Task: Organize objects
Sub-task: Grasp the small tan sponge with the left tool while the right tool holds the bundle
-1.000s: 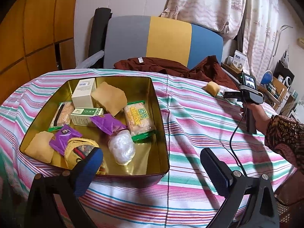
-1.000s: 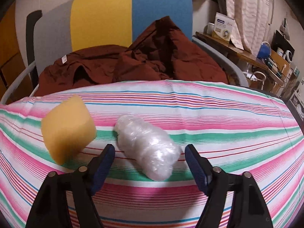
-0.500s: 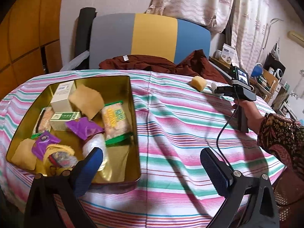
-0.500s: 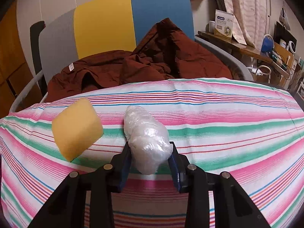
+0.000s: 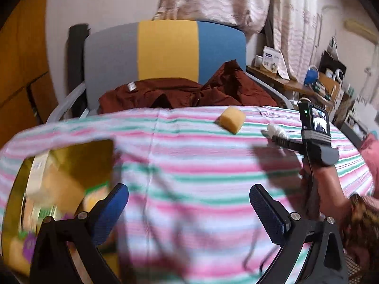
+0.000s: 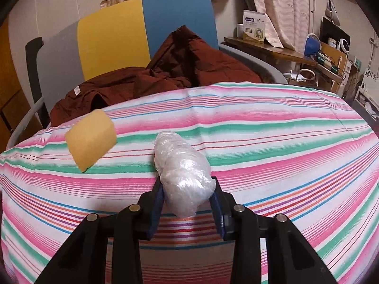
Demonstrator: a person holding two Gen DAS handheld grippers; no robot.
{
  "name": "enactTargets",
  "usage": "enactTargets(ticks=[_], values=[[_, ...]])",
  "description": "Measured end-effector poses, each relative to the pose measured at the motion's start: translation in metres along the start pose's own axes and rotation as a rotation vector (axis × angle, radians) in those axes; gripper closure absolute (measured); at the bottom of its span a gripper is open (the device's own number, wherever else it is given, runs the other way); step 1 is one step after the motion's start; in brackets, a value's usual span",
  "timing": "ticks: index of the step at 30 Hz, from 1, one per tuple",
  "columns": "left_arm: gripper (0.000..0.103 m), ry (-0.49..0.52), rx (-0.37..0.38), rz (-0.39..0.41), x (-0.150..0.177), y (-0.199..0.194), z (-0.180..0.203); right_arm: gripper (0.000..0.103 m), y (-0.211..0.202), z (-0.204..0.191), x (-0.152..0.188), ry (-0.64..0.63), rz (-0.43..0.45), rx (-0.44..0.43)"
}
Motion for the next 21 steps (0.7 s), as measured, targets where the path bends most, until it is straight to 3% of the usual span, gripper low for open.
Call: enactTargets(ticks=[8, 13, 17, 21], values=[[0.0, 0.035, 0.01, -0.047, -0.046, 0.098, 0.049, 0.066, 0.001, 0.002, 0.003, 0.002, 0.011, 0.025], [0.0, 0.127, -0.056, -0.039, -0.059, 0.151, 0.07, 0.066, 0.002, 0.005, 0.004, 0.022, 0.022, 0.014], [0.0, 0.224, -0.09, -0.039, -0.07, 0.184, 0.087, 0.066, 0.002, 0.005, 0.004, 0.022, 0.026, 0.016], [0.0, 0.214, -0.085, -0.047, -0.08, 0.208, 0.095, 0.066, 0.002, 0.005, 0.004, 0.025, 0.031, 0.018]])
Point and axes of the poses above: each gripper's, at about its wrist camera, not at the fingertips, and y roughly the way its jaws point, z to its right, x to its underside, the point moved 6 cm from there along y, roughly the way its jaws point, and after that the axes turned 9 degrees about -y, right-handed, at the moved point
